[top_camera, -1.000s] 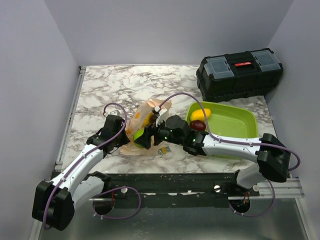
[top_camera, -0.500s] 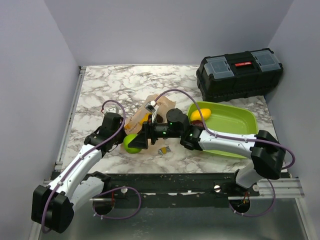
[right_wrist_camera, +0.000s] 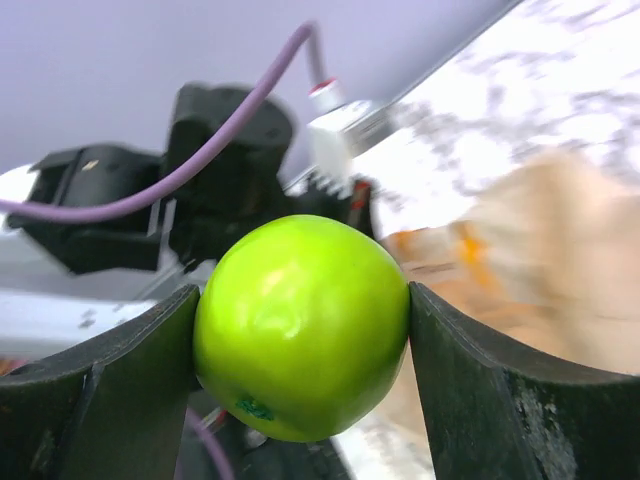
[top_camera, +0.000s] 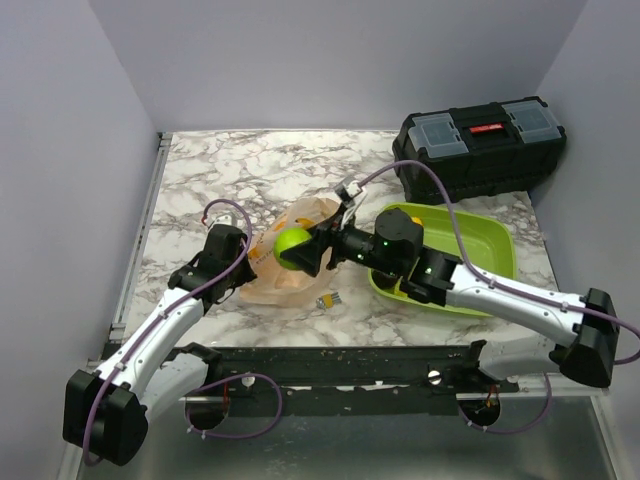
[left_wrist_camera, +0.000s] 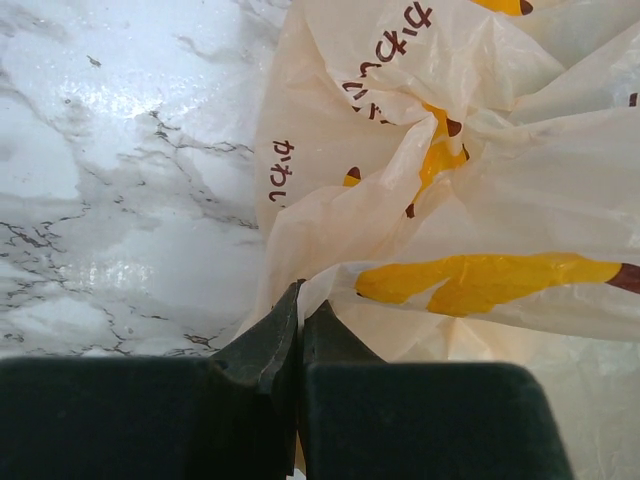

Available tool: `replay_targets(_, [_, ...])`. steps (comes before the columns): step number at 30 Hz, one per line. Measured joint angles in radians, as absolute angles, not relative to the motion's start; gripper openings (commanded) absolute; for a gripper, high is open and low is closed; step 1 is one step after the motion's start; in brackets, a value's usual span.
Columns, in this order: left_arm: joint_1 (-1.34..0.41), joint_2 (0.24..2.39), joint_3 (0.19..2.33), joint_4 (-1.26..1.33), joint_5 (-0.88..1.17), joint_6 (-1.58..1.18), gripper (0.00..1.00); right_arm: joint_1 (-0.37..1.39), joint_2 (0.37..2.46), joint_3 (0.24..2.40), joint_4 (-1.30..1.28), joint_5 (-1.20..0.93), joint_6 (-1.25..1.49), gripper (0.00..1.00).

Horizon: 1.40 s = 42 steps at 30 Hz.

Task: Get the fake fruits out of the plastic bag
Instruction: Place the fake fruit in the bin.

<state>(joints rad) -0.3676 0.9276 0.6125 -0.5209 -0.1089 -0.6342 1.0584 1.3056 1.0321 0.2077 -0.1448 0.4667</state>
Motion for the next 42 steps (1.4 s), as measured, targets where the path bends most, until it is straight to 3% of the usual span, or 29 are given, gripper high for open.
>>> replay_targets(11, [-0.368, 0.929, 0.615, -0.544, -0.151, -0.611, 0.01, 1.034, 1.062, 0.982, 0.101, 0.492, 0.253, 0.01])
replay_targets(19, [-0.367, 0.938, 0.642, -0.555, -0.157, -0.604, 0.01, 0.947, 0.924, 0.866, 0.069, 0.731, 0.223, 0.01])
replay_targets(27, [-0.367, 0.942, 0.654, -0.56, -0.157, -0.599, 0.01, 0.74, 0.944, 0.792, -0.064, 0.744, 0.364, 0.01])
replay_targets(34, [-0.367, 0.936, 0.655, -0.568, -0.157, -0.595, 0.01, 0.457, 1.013, 0.721, -0.17, 0.589, 0.551, 0.01])
replay_targets(42, [-0.367, 0.924, 0.655, -0.571, -0.15, -0.596, 0.01, 0.334, 1.121, 0.635, -0.227, 0.418, 0.674, 0.01])
